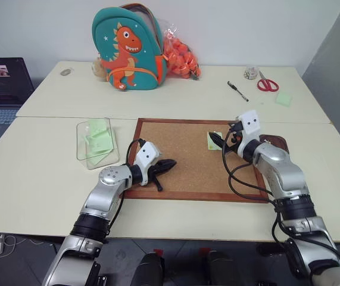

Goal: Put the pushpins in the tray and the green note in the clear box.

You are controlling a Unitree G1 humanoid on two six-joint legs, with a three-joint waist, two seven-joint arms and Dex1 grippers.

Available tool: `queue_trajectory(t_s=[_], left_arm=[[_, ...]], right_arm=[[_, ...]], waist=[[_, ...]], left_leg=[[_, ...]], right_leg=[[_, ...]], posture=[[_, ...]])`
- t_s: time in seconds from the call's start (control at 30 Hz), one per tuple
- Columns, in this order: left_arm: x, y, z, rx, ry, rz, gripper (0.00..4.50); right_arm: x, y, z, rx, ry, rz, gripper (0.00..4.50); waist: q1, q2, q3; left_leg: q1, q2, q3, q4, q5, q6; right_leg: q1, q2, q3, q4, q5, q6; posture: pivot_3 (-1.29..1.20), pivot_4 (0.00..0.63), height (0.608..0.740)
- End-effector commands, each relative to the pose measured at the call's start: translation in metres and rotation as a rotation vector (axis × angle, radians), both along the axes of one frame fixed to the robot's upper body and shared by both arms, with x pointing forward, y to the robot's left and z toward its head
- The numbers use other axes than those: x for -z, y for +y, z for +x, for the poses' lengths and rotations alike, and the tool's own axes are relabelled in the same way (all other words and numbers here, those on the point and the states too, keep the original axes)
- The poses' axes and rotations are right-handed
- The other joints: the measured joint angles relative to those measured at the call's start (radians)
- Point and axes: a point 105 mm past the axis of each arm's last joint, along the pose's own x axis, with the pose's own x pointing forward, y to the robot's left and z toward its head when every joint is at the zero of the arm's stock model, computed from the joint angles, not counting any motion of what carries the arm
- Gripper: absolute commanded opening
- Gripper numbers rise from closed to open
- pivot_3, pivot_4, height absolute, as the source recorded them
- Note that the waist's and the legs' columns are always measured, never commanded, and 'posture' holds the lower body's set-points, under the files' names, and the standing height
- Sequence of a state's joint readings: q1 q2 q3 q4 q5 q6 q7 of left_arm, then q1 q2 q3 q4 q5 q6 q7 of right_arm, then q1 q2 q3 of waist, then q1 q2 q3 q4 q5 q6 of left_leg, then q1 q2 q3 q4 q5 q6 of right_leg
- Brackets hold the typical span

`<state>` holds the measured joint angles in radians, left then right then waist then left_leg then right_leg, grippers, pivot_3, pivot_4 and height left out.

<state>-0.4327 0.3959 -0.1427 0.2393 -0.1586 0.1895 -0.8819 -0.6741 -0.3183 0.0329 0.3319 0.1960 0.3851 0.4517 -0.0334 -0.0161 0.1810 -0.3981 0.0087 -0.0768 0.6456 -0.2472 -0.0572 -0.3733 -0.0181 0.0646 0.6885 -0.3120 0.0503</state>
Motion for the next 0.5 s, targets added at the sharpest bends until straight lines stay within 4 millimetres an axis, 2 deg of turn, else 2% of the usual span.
queue_trajectory(t_s=[0.03,0.4,0.43,0.5], left_arm=[[0.012,-0.005,-0.007,0.024,0.047,0.013,0.0],[0.013,-0.003,-0.01,0.02,0.051,0.018,0.0],[0.013,-0.003,-0.01,0.02,0.051,0.018,0.0],[0.013,-0.003,-0.01,0.02,0.052,0.018,0.0]], right_arm=[[-0.006,0.001,0.013,0.017,-0.022,0.014,4.5],[0.004,0.01,0.023,-0.004,-0.028,0.017,4.5],[0.004,0.01,0.023,-0.005,-0.028,0.018,4.2],[0.005,0.011,0.025,-0.005,-0.027,0.021,3.94]], waist=[[0.0,0.0,0.0],[-0.003,0.0,0.0],[-0.003,0.0,0.0],[-0.004,0.0,0.0]], left_leg=[[0.0,0.0,0.0,0.0,0.0,0.0],[0.0,0.001,0.0,0.0,0.0,0.0],[0.0,0.001,0.0,0.0,0.0,0.0],[0.0,0.001,0.0,0.0,0.0,0.0]], right_leg=[[0.0,0.0,0.0,0.0,0.0,0.0],[0.0,0.0,0.0,0.0,0.0,0.0],[0.0,0.0,0.0,0.001,0.0,0.0],[0.0,0.0,0.0,0.001,0.0,0.0]], posture=[[0.0,0.15,0.74],[0.0,0.15,0.74],[0.0,0.15,0.74],[0.0,0.15,0.74]])
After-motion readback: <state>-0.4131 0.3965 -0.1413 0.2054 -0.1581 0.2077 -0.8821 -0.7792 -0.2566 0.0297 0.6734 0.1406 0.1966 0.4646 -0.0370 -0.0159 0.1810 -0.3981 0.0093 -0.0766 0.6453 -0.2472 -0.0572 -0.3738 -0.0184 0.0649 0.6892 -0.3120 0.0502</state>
